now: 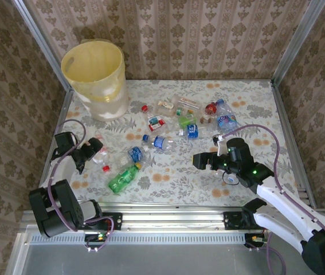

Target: Throw the plastic bottles in the bin

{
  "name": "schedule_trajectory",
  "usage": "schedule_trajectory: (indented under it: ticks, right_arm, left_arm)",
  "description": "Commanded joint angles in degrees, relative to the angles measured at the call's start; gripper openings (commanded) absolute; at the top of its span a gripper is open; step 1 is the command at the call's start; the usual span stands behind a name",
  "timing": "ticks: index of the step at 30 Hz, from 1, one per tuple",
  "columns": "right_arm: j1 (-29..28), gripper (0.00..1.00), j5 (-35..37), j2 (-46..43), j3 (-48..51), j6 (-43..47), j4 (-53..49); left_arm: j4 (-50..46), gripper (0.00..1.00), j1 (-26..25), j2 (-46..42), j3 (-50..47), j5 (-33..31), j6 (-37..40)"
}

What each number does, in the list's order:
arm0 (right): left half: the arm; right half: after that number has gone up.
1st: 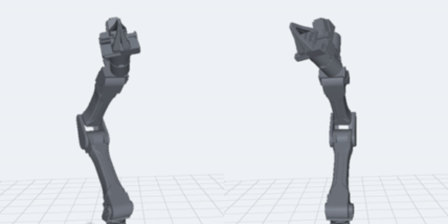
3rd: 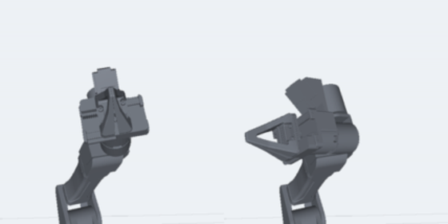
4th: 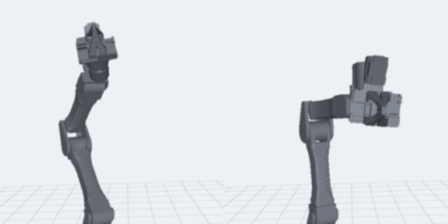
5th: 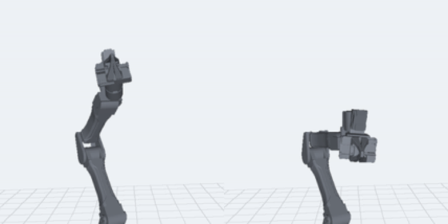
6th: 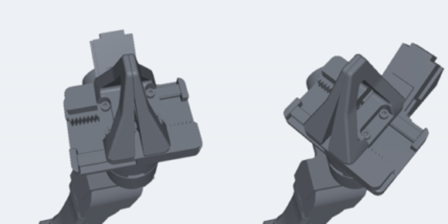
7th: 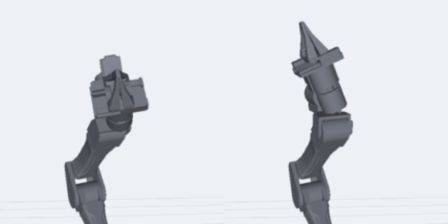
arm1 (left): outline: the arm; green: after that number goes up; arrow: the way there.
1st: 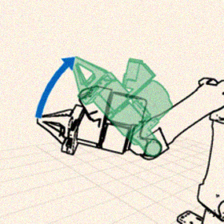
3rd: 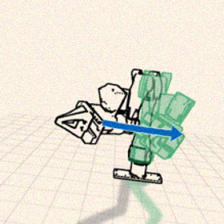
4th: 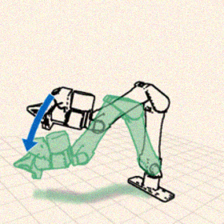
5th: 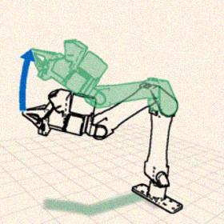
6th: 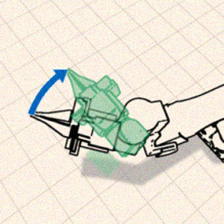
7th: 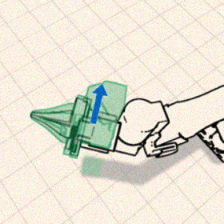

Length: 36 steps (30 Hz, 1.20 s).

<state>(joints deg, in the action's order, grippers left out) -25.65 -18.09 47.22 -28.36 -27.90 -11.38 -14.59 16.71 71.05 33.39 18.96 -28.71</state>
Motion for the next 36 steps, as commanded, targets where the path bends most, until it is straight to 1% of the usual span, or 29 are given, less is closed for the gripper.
schedule_trajectory:
  ticks: [1, 5, 10, 17, 19, 21, 24, 27, 31, 36]
  right_arm:
    - [0.2, 1.0, -0.5, 0.4, -0.2, -0.1, -0.1]
    - [0.2, 1.0, -0.6, 0.9, -0.2, -0.1, 0.0]
    - [0.2, 1.0, -0.5, 1.1, -0.4, -0.2, -0.1]
    - [0.1, 1.0, -0.3, 1.0, 0.0, -0.5, -0.2]
    - [0.2, 1.0, -0.2, 1.0, 0.1, -0.6, -0.2]
    - [0.2, 1.0, -0.2, 1.0, 0.1, -0.7, -0.1]
    - [0.1, 1.0, -0.2, 0.9, 0.1, -0.8, 0.1]
    - [0.1, 1.0, -0.2, 0.9, 0.0, -0.8, 0.1]
    - [0.2, 1.0, 0.1, 1.1, 0.0, -0.8, 0.1]
    - [0.2, 1.0, 0.1, 1.1, -0.2, -0.9, -0.2]
  left_arm:
    - [6.6, 1.0, 0.4, 2.5, -0.9, 3.0, -0.7]
    - [9.9, 1.0, 0.1, 5.5, -1.6, 3.7, -1.0]
    - [12.7, 0.93, -2.1, 9.5, -1.6, 3.1, -1.4]
    - [13.1, 0.76, -4.7, 14.3, 0.5, 0.6, -1.5]
    - [11.7, 0.68, -5.9, 15.1, 1.8, -0.1, -0.9]
    - [10.0, 0.58, -6.5, 15.5, 2.9, -1.0, -0.4]
    - [7.8, 0.45, -6.9, 14.2, 3.5, -2.2, 0.5]
    - [5.0, 0.38, -7.3, 11.5, 3.9, -3.9, 1.9]
    - [1.8, 0.32, -7.6, 7.6, 4.2, -5.4, 3.4]
    - [-1.2, 0.27, -7.8, 0.8, 4.0, -6.3, 3.8]
